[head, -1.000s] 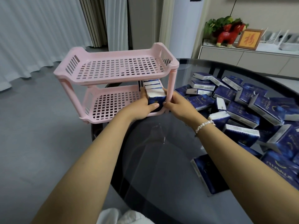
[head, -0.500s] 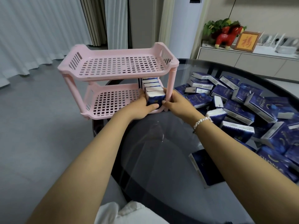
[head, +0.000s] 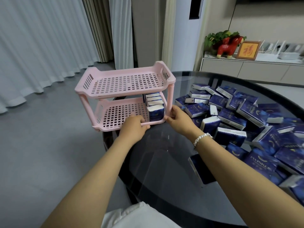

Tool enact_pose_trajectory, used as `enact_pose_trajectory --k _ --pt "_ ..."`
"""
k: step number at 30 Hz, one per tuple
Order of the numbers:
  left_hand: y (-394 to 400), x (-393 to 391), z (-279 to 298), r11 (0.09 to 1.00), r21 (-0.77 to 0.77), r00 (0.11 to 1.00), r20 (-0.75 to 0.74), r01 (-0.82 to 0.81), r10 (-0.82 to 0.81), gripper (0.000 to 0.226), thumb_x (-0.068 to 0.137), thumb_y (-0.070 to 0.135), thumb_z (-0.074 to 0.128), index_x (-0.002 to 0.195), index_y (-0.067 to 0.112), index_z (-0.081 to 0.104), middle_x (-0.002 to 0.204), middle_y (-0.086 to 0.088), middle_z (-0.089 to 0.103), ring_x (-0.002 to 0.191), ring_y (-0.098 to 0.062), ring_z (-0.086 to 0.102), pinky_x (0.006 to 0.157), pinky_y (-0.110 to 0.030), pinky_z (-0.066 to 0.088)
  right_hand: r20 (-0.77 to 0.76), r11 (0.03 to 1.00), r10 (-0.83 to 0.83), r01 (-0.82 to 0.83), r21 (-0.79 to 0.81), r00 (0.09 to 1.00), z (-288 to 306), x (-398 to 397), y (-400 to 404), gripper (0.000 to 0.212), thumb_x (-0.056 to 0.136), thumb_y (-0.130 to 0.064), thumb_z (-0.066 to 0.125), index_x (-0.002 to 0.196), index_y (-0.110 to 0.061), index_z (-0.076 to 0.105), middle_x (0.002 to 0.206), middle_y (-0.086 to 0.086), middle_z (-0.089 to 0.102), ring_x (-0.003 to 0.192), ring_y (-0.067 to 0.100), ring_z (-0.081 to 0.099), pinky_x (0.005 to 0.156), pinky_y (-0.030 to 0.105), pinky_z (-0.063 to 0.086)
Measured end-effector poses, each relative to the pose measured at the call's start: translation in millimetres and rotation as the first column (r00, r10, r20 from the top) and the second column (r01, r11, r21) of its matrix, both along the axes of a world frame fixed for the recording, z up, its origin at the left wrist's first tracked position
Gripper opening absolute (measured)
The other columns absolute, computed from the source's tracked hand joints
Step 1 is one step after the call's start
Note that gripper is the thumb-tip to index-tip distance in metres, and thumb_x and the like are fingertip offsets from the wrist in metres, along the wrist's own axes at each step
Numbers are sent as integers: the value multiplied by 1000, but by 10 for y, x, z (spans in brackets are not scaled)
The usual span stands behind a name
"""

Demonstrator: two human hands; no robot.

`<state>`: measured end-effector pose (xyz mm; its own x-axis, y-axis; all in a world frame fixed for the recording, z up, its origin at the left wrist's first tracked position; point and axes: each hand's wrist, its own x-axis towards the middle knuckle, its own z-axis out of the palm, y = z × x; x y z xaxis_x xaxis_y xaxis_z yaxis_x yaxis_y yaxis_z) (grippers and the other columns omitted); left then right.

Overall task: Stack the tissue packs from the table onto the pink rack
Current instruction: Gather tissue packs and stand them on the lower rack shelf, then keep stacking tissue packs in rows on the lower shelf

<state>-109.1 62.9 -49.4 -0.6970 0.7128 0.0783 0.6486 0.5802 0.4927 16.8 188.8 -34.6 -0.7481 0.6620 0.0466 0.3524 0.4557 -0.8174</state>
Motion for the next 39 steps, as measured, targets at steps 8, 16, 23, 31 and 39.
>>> enact_pose_trajectory --k 8,16,23,31,39 --pt "-120 368 -10 989 101 994 6 -108 108 14 89 16 59 86 11 72 101 -6 68 92 -24 63 79 -31 48 49 999 35 -34 -31 998 74 283 -118 42 92 -18 55 132 -16 43 124 4 59 113 20 55 90 27 39" --pt "-276 705 58 986 133 994 35 -104 100 20 90 23 62 101 8 70 110 -8 61 100 -23 57 81 -24 38 76 997 60 -56 -46 995 180 585 -276 42 90 -24 58 128 -14 45 128 2 57 119 20 53 100 33 41" --pt "-308 1376 296 990 144 962 272 -13 -27 15 90 30 61 87 19 71 97 -1 71 85 -14 62 79 -24 46 161 989 -69 47 138 985 151 1253 -441 45 88 -16 61 132 -14 52 130 4 59 118 17 56 98 26 41" --pt "-237 1722 228 968 -34 876 434 248 -209 28 91 41 55 86 15 64 83 -9 63 84 -23 63 74 -30 44 236 938 -210 128 321 949 -59 1809 -697 54 89 -26 61 138 -13 43 137 1 45 126 20 34 103 22 26" --pt "-172 1781 177 958 160 753 592 238 -286 20 90 21 63 109 18 70 91 3 72 79 -5 65 77 -21 53 45 945 -268 253 207 962 -183 1846 -809 49 87 -21 65 132 -10 51 115 -3 46 94 9 48 82 9 29"
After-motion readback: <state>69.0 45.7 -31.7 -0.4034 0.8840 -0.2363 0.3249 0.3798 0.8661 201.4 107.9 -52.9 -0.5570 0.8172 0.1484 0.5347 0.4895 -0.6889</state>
